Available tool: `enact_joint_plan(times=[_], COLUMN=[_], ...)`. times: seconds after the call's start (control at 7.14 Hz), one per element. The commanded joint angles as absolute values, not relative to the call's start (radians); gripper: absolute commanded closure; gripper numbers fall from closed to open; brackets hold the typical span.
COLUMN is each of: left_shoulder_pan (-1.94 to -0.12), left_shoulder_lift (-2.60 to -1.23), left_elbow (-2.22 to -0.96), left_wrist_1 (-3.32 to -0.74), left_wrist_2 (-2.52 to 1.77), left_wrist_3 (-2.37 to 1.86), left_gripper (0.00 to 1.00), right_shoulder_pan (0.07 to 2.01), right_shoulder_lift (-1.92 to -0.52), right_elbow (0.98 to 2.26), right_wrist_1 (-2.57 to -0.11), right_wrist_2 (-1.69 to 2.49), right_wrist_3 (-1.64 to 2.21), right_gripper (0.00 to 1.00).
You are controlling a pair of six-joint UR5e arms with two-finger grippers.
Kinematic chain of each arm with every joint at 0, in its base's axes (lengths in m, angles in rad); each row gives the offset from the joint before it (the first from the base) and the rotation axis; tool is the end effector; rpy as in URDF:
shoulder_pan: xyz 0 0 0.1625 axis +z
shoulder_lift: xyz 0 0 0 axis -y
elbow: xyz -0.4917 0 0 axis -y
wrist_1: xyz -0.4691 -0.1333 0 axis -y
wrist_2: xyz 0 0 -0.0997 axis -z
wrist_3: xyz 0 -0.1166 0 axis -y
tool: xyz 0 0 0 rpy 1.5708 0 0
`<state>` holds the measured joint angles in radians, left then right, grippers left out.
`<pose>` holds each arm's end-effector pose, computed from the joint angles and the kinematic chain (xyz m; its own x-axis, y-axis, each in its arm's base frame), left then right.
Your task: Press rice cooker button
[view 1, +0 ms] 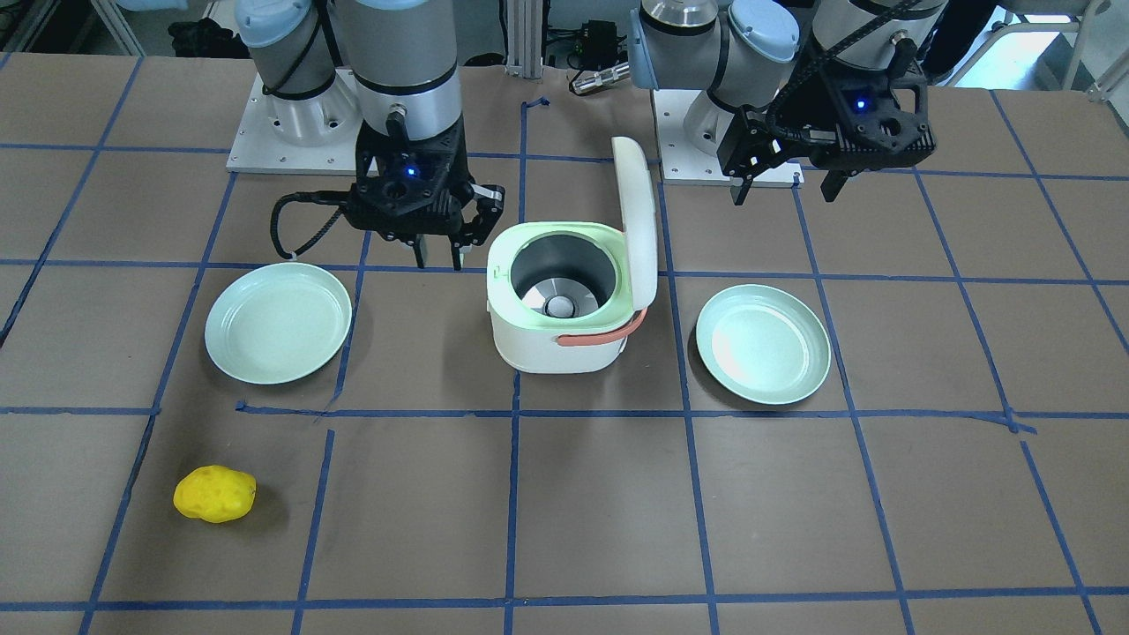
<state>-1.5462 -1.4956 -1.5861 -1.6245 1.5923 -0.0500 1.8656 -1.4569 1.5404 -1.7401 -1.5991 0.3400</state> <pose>-0.1177 -0.5348 0.5649 -0.9970 -0.0747 -0.0212 -0.0745 0.9972 -0.0073 0.3082 -0.5676 0.5043 -0.9989 0.0463 -0.0020 0.0463 0.9948 -0.0902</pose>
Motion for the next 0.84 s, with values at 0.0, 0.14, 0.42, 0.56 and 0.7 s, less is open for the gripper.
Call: enact_joint_plan(times=[0.0,0.14,0.42,0.56,0.7], left_shoulder_pan=[-1.546,-1.546,-1.546,-1.546,-1.546], left_shoulder_lift=[-1.496,-1.496,-1.496,-1.496,-1.496], left_elbow=[-1.586,-1.586,-1.586,-1.586,-1.585], left_wrist_1=[-1.624,-1.624,-1.624,-1.624,-1.624], left_wrist_2=[1.592,1.592,1.592,1.592,1.592], left_wrist_3=[-0.051,-0.051,-0.049,-0.049,-0.049], left_gripper=[0.00,0.00,0.00,0.00,0.00], right_shoulder_pan=[1.777,1.755,1.717,1.695,1.689], right_shoulder_lift=[-1.474,-1.474,-1.474,-1.474,-1.474], right_elbow=[1.478,1.462,1.431,1.424,1.424], right_wrist_1=[-1.712,-1.712,-1.712,-1.712,-1.710], right_wrist_2=[-1.609,-1.608,-1.605,-1.603,-1.603], right_wrist_3=[0.281,0.279,0.261,0.182,0.164], right_gripper=[0.00,0.00,0.00,0.00,0.00])
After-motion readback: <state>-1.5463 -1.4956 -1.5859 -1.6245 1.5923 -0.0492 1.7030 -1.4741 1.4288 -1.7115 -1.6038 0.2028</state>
